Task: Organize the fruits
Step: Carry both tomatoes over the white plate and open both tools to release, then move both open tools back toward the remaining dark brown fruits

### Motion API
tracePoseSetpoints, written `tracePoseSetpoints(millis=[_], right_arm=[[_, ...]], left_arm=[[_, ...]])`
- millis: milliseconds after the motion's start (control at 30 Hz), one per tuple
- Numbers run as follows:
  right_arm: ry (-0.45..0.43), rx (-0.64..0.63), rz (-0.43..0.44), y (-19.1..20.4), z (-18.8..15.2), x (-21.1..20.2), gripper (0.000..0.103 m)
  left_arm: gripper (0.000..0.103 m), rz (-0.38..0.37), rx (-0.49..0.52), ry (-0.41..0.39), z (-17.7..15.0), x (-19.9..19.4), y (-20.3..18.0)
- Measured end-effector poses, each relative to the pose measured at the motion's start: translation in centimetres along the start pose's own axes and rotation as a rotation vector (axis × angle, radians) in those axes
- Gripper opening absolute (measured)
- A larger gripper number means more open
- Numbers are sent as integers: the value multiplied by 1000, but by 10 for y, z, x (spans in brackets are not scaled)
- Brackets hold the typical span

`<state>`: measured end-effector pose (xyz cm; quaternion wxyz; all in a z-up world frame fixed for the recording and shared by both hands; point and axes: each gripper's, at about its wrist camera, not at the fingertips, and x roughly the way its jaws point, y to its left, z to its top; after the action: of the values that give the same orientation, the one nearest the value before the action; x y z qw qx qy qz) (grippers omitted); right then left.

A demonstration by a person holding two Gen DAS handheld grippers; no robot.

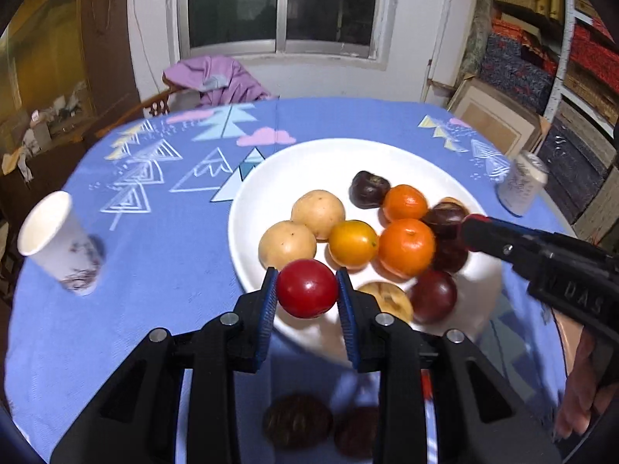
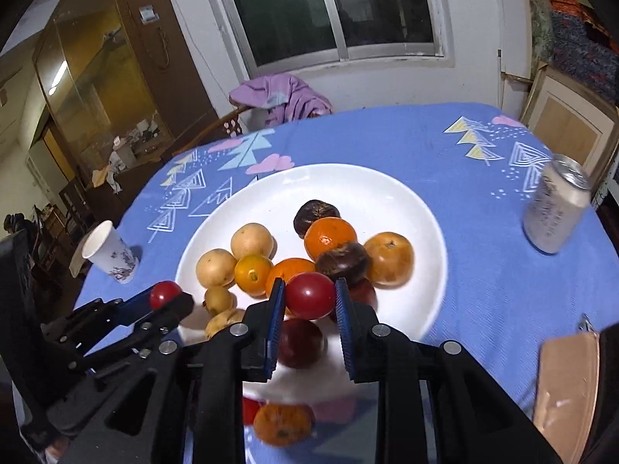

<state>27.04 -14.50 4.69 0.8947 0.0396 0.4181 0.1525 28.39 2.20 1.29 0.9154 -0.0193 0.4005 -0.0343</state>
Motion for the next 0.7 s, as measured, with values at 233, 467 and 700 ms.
tracePoseSetpoints(millis=[233,467,700], right_arm=[[-12,12,-3,-2,-2,1,44],[-85,22,11,-10,-39,-51,44],[-47,23,28,-13,-89,-57,44]], left_arm=[[62,-22,1,-14,-3,10,3],[76,-8,-28,-66,-31,-35,24],[73,53,-23,-20,-76,-41,41]])
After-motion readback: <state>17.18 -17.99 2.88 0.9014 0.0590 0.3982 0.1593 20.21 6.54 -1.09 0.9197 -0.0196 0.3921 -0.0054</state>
